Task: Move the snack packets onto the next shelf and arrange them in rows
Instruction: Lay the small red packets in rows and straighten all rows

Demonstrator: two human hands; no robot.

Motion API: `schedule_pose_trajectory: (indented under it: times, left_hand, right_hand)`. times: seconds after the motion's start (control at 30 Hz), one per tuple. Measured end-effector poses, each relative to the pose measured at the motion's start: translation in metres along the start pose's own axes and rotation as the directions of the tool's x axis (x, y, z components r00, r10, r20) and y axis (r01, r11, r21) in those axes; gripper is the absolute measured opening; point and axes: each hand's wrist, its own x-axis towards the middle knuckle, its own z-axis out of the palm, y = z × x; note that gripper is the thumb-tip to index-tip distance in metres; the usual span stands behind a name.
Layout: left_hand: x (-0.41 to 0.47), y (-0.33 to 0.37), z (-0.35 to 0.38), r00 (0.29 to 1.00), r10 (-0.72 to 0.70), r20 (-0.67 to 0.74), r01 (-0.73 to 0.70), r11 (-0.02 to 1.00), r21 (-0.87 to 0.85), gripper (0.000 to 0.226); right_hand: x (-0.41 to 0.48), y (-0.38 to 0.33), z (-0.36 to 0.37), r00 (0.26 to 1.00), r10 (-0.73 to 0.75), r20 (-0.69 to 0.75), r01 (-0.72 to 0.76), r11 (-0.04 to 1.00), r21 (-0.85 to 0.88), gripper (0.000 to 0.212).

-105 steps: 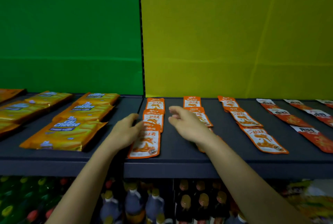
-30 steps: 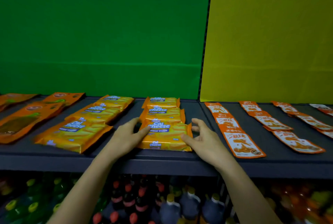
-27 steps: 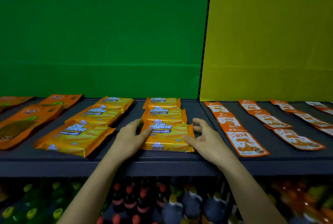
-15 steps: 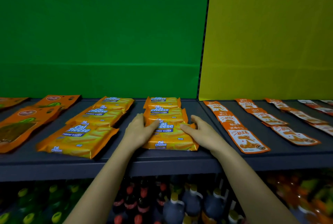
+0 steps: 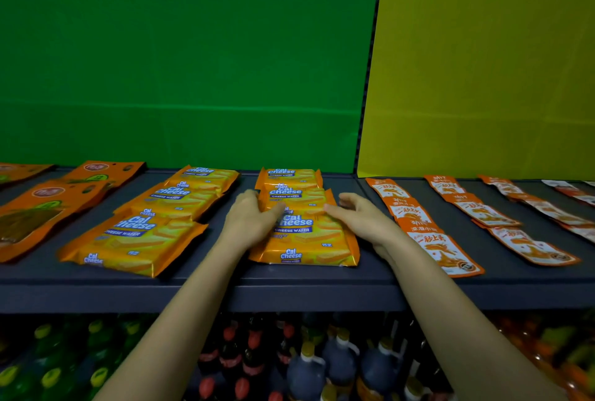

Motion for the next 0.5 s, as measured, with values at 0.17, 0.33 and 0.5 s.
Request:
schedule_pose_trajectory:
  times: [0.17, 0.33, 0.5]
  left_hand:
    - [0.034, 0.009, 0.002, 0.992, -0.106, 0.064, 0.113, 0.988, -0.107, 0.06]
    - [0.058, 0.006, 0.012, 0.991, -0.114, 0.071, 0.122, 0.985, -0.122, 0.052]
    - [0.071, 0.002, 0.018, 0.995, -0.088, 0.037, 0.092, 0.99, -0.109, 0.05]
  right_hand:
    - [0.026, -0.003, 0.006, 1.0, 0.014, -0.028, -0.013, 0.999, 0.048, 0.063]
    - [0.042, -0.007, 0.008, 0.999, -0.008, -0.031, 0.007, 1.0, -0.03, 0.06]
    - [0.055, -0.003, 0.013, 0.997, -0.056, -0.06, 0.053, 0.997, -0.061, 0.04]
